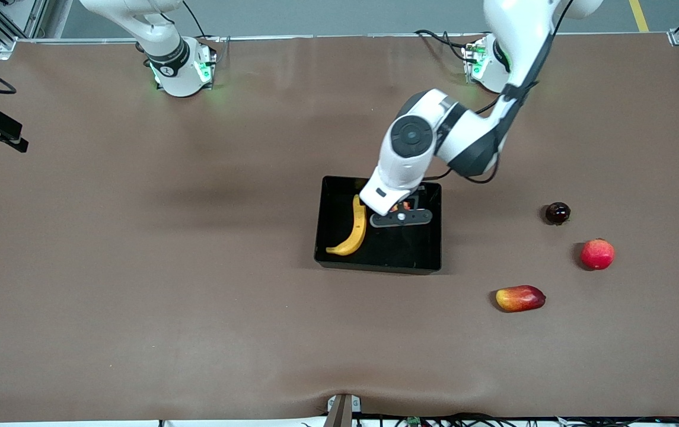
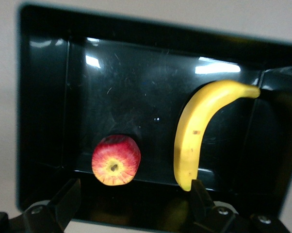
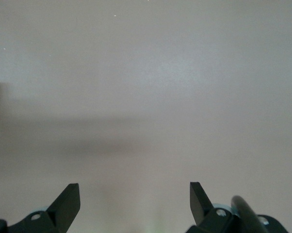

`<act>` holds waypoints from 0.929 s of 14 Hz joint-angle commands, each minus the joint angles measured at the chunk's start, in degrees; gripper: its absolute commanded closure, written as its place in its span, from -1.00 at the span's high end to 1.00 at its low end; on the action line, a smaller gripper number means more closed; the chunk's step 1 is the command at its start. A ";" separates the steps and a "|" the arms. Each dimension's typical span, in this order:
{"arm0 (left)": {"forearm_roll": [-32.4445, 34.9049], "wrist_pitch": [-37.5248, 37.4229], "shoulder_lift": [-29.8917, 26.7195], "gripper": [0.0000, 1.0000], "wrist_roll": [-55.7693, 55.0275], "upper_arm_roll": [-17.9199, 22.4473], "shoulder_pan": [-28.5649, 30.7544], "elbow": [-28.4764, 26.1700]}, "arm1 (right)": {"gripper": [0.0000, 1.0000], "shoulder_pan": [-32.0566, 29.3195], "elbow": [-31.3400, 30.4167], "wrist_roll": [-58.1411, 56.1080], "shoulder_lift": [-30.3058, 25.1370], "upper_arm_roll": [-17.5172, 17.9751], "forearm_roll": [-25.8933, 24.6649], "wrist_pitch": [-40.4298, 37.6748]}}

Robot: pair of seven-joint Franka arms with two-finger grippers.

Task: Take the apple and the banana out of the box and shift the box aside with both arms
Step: 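Reach the left gripper into the tray and grasp the red apple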

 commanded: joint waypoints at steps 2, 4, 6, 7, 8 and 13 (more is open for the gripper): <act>4.46 0.33 1.60 1.00 -1.41 0.44 -0.96 -0.91 | 1.00 -0.66 0.62 -0.57 0.30 0.25 1.09 0.02; 6.76 2.34 1.96 1.00 -1.23 0.35 -0.43 -4.07 | 1.00 -0.66 0.53 -0.57 0.30 0.25 1.09 0.03; 6.59 6.91 1.96 1.00 -1.32 0.35 0.18 -7.76 | 1.00 -0.66 0.53 -0.57 0.30 0.25 1.09 0.03; 5.98 7.71 2.22 1.00 -1.32 0.27 0.62 -8.38 | 1.00 -0.66 0.53 -0.57 0.30 0.25 1.09 0.03; 5.80 7.80 2.83 1.00 -1.32 0.27 0.71 -8.48 | 1.00 -0.75 0.53 -0.57 0.30 0.25 1.09 0.03; 5.80 8.42 4.77 0.73 -1.32 0.27 0.80 -9.36 | 1.00 -0.75 0.62 -0.57 0.30 0.25 1.09 0.03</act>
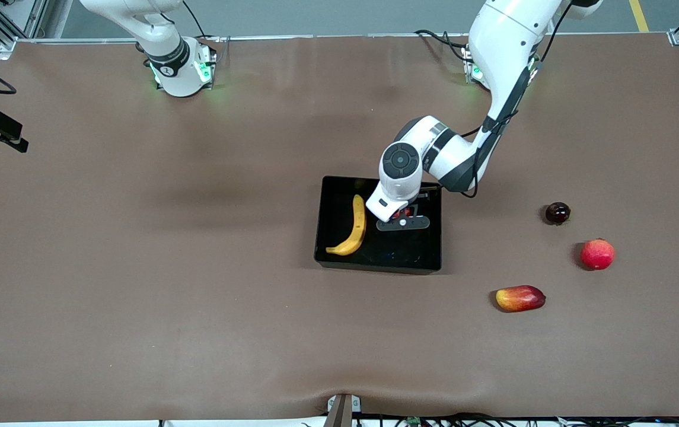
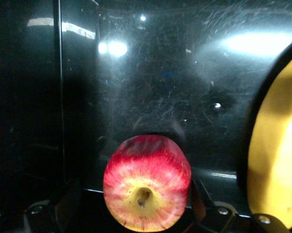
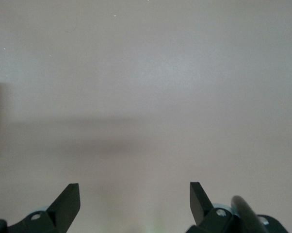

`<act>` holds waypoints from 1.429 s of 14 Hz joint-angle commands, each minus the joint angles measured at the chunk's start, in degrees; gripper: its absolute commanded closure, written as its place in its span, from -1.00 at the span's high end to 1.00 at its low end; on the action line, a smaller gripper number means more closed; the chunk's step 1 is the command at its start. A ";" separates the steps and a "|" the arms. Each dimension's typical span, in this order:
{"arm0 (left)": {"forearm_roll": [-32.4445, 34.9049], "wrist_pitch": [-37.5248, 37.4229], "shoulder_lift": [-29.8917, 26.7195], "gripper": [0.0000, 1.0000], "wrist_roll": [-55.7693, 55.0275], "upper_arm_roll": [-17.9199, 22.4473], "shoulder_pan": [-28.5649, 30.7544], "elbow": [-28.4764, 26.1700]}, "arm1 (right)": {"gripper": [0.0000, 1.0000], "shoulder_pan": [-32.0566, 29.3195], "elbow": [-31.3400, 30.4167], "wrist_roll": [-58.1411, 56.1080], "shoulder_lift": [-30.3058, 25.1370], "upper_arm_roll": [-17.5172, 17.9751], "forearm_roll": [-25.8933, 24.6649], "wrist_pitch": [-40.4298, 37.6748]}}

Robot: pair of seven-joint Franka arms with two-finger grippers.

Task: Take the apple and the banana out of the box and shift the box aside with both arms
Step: 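Lift the red apple out of the tray with the left gripper, then carry the apple beside the mango and other apple, then release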

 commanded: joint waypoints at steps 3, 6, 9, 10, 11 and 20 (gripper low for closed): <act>0.50 0.65 -0.58 -1.00 -0.75 -0.19 0.07 -0.09 | 1.00 -0.75 0.53 -0.57 0.28 0.25 1.09 0.01; 1.20 -0.66 -4.00 -1.00 1.79 0.25 0.77 2.27 | 1.00 -0.75 0.62 -0.57 0.28 0.25 1.09 0.01; 0.50 -9.43 -8.65 -1.00 4.68 -0.10 3.75 7.98 | 1.00 -0.75 0.62 -0.57 0.37 0.25 1.09 0.10; 0.50 -11.72 -10.15 -1.00 7.22 -0.28 5.76 8.96 | 1.00 -0.66 0.62 -0.57 0.37 0.25 1.17 0.10; 0.41 -13.40 -11.56 -1.00 10.55 -0.37 8.04 9.14 | 1.00 -0.66 0.62 -0.57 0.37 0.25 1.09 0.01; 3.65 -11.24 -6.93 -1.00 28.05 0.34 26.77 9.40 | 1.00 -0.66 0.62 -0.57 0.37 0.25 1.18 0.10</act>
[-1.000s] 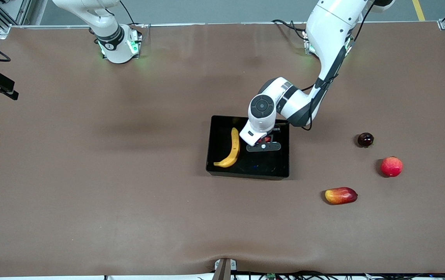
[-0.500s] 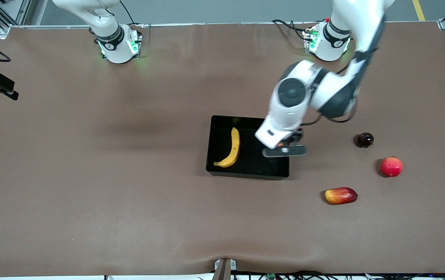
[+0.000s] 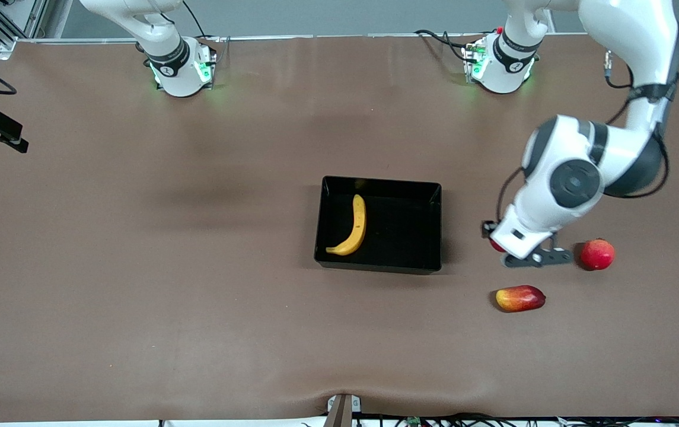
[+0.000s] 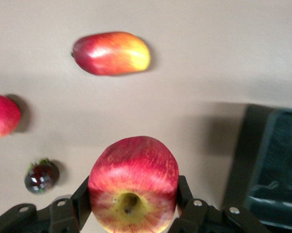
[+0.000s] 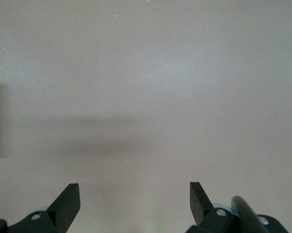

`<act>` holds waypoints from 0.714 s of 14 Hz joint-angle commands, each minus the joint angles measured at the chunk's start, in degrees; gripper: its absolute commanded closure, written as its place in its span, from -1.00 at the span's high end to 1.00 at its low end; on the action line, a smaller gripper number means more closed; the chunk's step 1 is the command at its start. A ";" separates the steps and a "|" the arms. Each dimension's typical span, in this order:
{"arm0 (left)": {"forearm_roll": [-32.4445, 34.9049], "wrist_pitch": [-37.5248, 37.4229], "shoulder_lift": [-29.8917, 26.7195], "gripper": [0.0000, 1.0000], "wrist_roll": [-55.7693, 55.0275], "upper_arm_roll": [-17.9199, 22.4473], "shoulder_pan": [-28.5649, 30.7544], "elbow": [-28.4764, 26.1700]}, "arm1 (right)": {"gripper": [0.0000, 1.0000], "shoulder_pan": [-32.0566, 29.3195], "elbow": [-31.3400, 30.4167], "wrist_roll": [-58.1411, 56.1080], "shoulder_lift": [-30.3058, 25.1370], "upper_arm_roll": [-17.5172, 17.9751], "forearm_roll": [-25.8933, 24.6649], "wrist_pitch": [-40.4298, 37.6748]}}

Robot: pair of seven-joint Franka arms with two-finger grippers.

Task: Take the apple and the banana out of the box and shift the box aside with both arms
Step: 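Carry the apple beside the mango and other apple, then release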

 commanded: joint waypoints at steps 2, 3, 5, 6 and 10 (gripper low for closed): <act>4.63 5.99 7.20 -1.00 3.99 -0.46 4.54 3.06 | 1.00 -0.66 0.51 -0.57 0.29 0.24 1.17 -0.01; 4.90 7.92 9.23 -1.00 3.99 -0.37 4.89 3.24 | 1.00 -0.66 0.51 -0.57 0.29 0.24 1.17 -0.01; 5.43 9.26 11.00 -1.00 5.21 -0.11 5.42 5.07 | 1.00 -0.66 0.51 -0.57 0.29 0.24 1.17 -0.09; 6.65 9.26 11.18 -1.00 8.10 0.07 5.77 6.56 | 1.00 -0.66 0.51 -0.57 0.29 0.24 1.17 -0.09; 7.01 9.96 14.51 -1.00 17.77 0.24 10.08 11.57 | 1.00 -0.66 0.51 -0.57 0.29 0.24 1.17 -0.09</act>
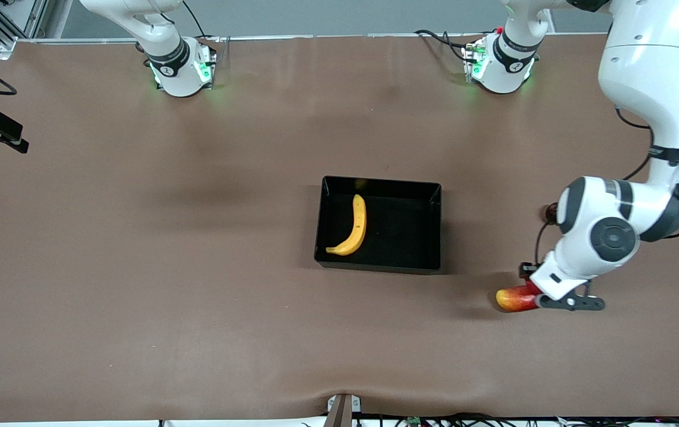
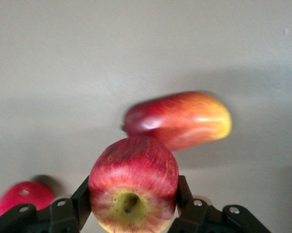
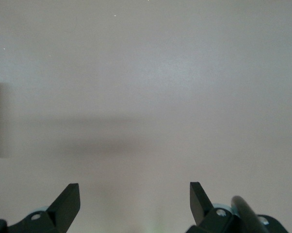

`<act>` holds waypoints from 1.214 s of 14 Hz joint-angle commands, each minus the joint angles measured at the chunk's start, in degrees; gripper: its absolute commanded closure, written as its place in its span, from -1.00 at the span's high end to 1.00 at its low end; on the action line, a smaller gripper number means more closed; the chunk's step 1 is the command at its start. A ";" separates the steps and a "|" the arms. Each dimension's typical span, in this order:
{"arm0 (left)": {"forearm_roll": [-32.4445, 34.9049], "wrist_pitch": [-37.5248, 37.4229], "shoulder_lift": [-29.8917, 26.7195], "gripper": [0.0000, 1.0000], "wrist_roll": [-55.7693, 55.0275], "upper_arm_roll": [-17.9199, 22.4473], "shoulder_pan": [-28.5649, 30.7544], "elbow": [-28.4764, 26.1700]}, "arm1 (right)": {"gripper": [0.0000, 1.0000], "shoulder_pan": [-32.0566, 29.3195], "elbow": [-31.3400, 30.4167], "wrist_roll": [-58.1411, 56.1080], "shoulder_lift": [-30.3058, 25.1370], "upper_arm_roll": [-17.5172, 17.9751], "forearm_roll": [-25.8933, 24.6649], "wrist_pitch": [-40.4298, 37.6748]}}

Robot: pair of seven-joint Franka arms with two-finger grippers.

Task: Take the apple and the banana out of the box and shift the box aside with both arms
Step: 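Carry the apple beside the mango and other apple, then release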

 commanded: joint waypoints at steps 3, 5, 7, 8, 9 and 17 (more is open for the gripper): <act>1.52 2.00 4.43 -1.00 10.51 0.63 2.75 7.05 | 1.00 -0.66 0.51 -0.57 0.22 0.24 1.17 -0.09; 1.70 7.86 7.24 -1.00 13.14 3.61 2.93 7.76 | 1.00 -0.66 0.51 -0.57 0.22 0.24 1.17 -0.09; 2.05 15.42 10.40 -1.00 15.26 6.43 3.01 7.94 | 1.00 -0.66 0.51 -0.57 0.22 0.24 1.17 -0.09; 1.96 16.94 11.29 -1.00 14.48 6.53 3.01 7.94 | 1.00 -0.66 0.51 -0.57 0.22 0.24 1.17 -0.09; 1.27 16.95 11.29 -1.00 13.95 6.44 2.93 7.85 | 1.00 -0.75 0.51 -0.57 0.22 0.24 1.17 -0.09; 0.38 4.59 9.89 -1.00 13.51 4.95 2.75 6.88 | 1.00 -0.66 0.60 -0.57 0.49 0.24 1.17 -0.09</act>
